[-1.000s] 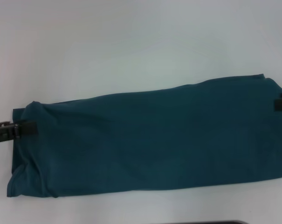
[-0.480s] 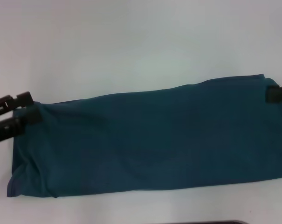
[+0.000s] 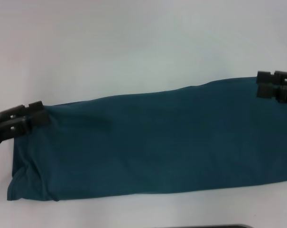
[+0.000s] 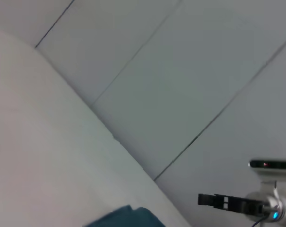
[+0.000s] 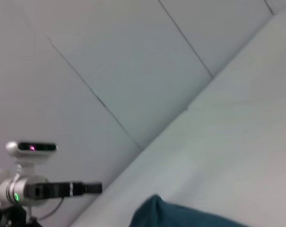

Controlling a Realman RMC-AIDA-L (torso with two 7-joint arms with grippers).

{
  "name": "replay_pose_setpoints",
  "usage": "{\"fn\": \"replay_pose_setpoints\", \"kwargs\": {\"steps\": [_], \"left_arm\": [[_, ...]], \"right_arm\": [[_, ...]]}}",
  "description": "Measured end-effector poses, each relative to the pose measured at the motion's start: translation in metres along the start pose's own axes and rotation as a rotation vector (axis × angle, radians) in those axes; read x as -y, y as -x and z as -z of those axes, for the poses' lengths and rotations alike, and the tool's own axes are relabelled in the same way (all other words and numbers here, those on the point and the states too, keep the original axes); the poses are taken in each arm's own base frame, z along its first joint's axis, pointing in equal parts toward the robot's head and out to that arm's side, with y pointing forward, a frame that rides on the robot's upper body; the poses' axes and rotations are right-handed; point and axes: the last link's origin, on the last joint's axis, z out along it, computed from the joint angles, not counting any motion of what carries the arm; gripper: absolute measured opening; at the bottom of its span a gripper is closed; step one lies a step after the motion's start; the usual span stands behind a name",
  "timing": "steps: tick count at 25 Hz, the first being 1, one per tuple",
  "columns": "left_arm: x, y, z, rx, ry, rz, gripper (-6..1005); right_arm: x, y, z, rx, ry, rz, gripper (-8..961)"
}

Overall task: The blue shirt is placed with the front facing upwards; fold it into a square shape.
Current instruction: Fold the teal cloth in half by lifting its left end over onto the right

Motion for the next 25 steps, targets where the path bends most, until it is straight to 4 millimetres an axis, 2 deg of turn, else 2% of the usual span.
{"fn": "replay_pose_setpoints", "kwargs": {"steps": [6,13,16,20,25], "left_arm": [[0.003,0.002,-0.002,0.032,0.001,0.327,886],[0.013,0.014,0.003,0.080,-0.058,0.451,872],[0.024,0.019,0.002,0.092,-0.124,0.503,872],[0.041,0.025,-0.001,0.096,-0.212,0.557,872],[0.051,0.023,-0.002,0.104,-0.276,0.576,873]], "right_arm": [[0.002,0.001,-0.012,0.010,0.009,-0.041,889],[0.010,-0.004,-0.005,0.003,-0.060,-0.086,884],[0.014,-0.007,-0.004,-0.010,-0.086,-0.128,884],[0.022,-0.009,-0.010,-0.047,-0.140,-0.195,885],[0.023,-0.010,-0.017,-0.054,-0.135,-0.205,885]]}}
